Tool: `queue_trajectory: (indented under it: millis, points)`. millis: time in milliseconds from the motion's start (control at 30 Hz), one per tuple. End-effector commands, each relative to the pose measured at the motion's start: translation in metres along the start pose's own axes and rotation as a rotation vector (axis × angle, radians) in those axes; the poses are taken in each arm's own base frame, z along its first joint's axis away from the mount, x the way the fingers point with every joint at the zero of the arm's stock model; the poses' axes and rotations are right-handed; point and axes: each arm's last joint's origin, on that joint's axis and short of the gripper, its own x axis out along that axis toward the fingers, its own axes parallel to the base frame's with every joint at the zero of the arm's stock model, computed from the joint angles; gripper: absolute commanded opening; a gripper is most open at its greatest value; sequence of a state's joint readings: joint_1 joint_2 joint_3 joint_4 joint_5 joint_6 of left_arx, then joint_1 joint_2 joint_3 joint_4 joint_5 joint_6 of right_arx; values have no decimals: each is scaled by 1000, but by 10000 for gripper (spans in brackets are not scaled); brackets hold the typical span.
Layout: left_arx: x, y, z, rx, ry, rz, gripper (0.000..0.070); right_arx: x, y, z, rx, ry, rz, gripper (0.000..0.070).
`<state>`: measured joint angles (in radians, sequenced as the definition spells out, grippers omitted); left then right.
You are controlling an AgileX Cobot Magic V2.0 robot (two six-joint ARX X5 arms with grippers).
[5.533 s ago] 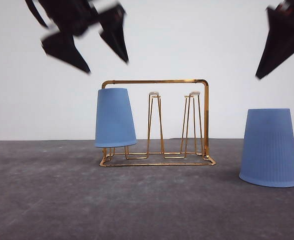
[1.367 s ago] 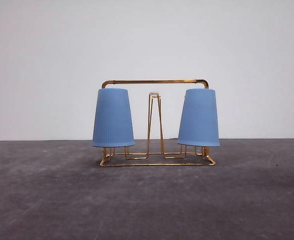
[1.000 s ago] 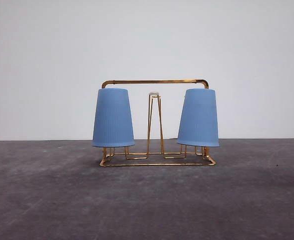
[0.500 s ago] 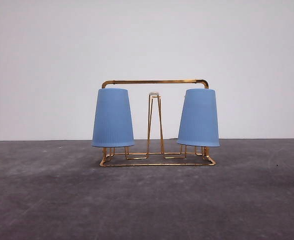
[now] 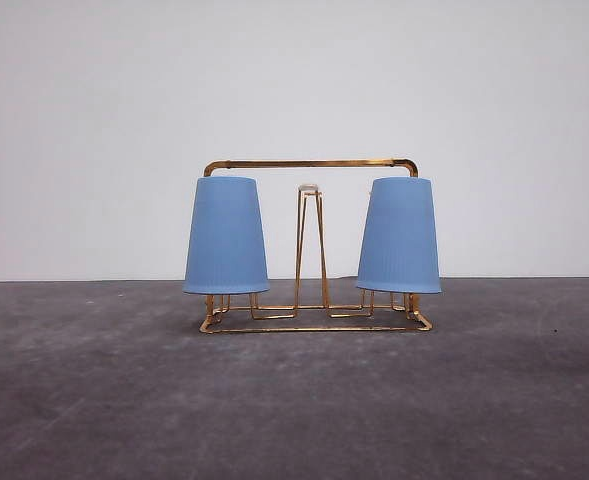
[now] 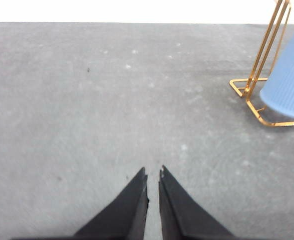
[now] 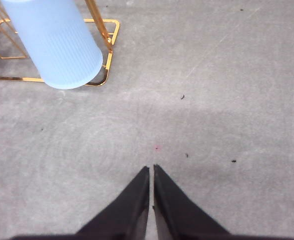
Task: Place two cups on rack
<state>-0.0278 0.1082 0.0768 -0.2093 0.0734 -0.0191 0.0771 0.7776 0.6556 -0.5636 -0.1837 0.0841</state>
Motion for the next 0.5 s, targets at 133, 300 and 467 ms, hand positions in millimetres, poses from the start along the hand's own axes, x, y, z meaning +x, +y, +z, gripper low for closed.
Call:
queue_trajectory:
  millis: [133, 300, 467]
  points:
    - [0, 1, -11, -16, -70, 7, 23, 0, 0, 3, 11, -13, -1, 10]
    - [0, 2, -12, -17, -64, 27, 23, 0, 0, 3, 10, -18, 0, 10]
    - [0, 2, -12, -24, -65, 32, 23, 0, 0, 3, 10, -19, 0, 10]
